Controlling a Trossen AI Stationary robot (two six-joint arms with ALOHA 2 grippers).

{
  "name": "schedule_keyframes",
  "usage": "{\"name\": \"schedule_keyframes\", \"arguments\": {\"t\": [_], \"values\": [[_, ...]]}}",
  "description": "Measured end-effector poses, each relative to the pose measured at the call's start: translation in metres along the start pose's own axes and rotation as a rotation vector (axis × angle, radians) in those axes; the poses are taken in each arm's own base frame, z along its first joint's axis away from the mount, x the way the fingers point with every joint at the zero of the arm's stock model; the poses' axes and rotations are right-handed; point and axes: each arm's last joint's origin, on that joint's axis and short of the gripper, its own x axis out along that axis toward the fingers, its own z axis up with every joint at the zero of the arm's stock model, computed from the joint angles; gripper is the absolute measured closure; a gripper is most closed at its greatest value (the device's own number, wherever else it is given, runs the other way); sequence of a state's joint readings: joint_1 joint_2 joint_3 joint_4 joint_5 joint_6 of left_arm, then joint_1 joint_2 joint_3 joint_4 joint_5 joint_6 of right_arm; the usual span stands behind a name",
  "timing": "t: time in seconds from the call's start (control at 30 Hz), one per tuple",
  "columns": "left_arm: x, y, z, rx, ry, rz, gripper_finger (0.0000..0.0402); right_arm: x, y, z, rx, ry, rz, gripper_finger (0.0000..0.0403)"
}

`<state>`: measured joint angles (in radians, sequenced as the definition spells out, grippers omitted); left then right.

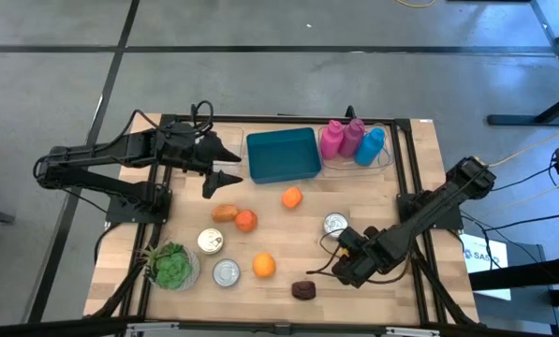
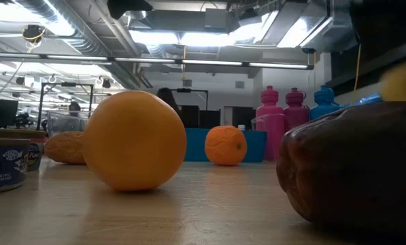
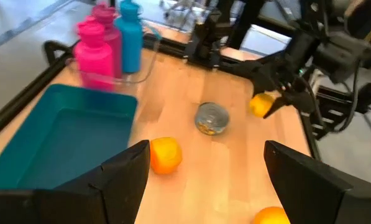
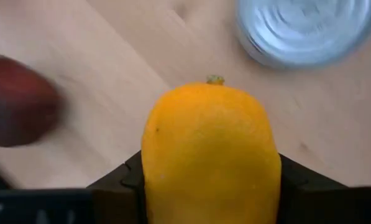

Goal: Pick & Place Food Item
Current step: Put the lemon into the blue bin

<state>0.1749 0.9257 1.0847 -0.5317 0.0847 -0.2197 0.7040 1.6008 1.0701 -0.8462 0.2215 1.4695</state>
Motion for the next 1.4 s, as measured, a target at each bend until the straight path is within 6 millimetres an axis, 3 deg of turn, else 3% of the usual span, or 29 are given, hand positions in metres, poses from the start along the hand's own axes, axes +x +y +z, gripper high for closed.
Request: {"name": "schedule_keyframes", "arguments": {"t": [0.3, 0.5, 0.8, 1.0, 1.4], "values": [[0.0, -0.006, 0.013, 0.113, -0.14, -0.053, 0.0096, -0.065, -0.004, 0.037, 0.174, -0.235, 0.188, 0.0221], [0.007, -0.014, 0.023, 0.212, -0.244, -0.081, 0.0096, -0.103, -0.001, 0.073, 0.264, -0.417, 0.402, 0.0221], [0.039, -0.032, 0.025, 0.39, -0.294, -0.136, 0.0096, -0.154, 0.006, 0.13, 0.035, -0.502, 0.697, 0.0221], [0.052, -0.038, 0.026, 0.408, -0.331, -0.169, 0.0095, -0.172, 0.004, 0.147, -0.184, -0.371, 0.899, 0.0221], [0.074, -0.064, 0.053, 0.461, -0.351, -0.297, 0.0095, -0.158, -0.009, 0.181, -0.235, -0.244, 0.983, 0.0221]]}}
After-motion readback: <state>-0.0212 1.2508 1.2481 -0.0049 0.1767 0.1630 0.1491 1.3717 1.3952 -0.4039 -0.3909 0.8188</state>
